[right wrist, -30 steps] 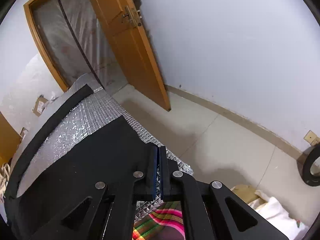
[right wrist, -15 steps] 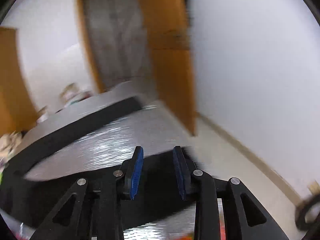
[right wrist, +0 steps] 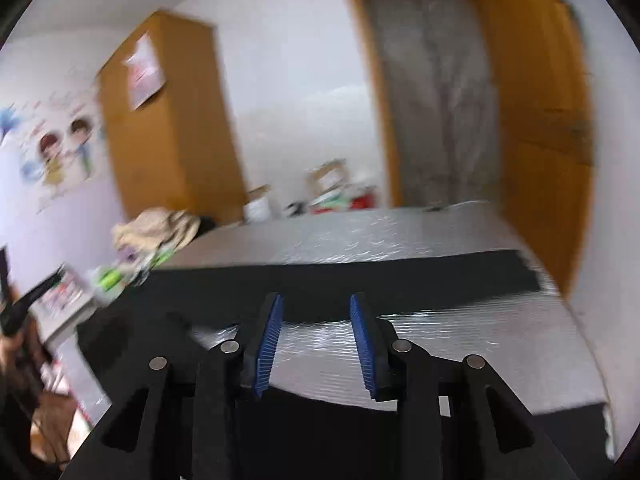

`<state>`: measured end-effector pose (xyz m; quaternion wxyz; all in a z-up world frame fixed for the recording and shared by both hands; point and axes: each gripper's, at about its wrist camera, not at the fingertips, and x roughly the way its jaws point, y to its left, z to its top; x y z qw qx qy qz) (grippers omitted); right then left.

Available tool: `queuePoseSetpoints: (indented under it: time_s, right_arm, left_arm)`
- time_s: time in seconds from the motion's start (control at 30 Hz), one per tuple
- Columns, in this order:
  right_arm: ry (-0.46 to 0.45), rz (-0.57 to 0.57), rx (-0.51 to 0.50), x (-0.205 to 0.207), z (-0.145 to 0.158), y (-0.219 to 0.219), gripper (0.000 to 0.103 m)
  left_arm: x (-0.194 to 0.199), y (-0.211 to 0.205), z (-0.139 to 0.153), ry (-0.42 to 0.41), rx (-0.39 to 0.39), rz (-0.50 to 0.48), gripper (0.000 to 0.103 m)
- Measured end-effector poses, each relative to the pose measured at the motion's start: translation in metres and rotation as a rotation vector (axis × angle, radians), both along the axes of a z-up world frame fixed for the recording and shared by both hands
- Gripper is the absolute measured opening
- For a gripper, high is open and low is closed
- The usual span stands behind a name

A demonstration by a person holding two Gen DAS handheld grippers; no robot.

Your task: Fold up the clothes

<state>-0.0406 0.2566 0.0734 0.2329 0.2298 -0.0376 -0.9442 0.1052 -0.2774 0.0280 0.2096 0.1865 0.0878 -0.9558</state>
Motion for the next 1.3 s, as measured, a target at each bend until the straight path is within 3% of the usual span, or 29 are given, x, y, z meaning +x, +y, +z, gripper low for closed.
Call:
queuePoseSetpoints:
  time_s: [0.13,0.27,0.33,0.4,0.6,0.77,0.83,1.3]
  right_arm:
    - [-0.022,0.119,0.071,-0.012,0.002,-0.040,0.037]
    - [0.021,0.218,0.137,-0.018,0.018,-0.072,0.037]
    - [0.028,0.253,0.155,-0.028,0.024,-0.085,0.038]
    - [0.036,0.288,0.171,-0.037,0.033,-0.098,0.038]
    - [0.139,0.402,0.228,-0.044,0.062,-0.137,0.040]
    - [0.043,0.465,0.260,-0.090,0.047,-0.168,0.041]
    - [0.011,0.486,0.279,-0.104,0.037,-0.178,0.041]
    - [-0.118,0.583,0.406,-0.211,-0.026,-0.231,0.041]
  left_arm:
    - [-0.020,-0.003,-0.003,-0.063,0.020,-0.049,0.024]
    - [-0.021,-0.009,0.015,0.009,0.003,-0.079,0.025]
    - [-0.025,-0.016,0.026,0.052,0.009,-0.111,0.033]
    - [-0.032,-0.019,0.034,0.060,-0.006,-0.129,0.040]
    - [-0.059,-0.018,0.050,0.044,-0.070,-0.193,0.043]
    - [-0.102,-0.027,0.025,-0.106,0.010,-0.252,0.044]
    - [-0.118,-0.031,0.013,-0.161,0.008,-0.254,0.044]
    - [-0.203,-0.095,-0.044,-0.361,-0.099,-0.242,0.044]
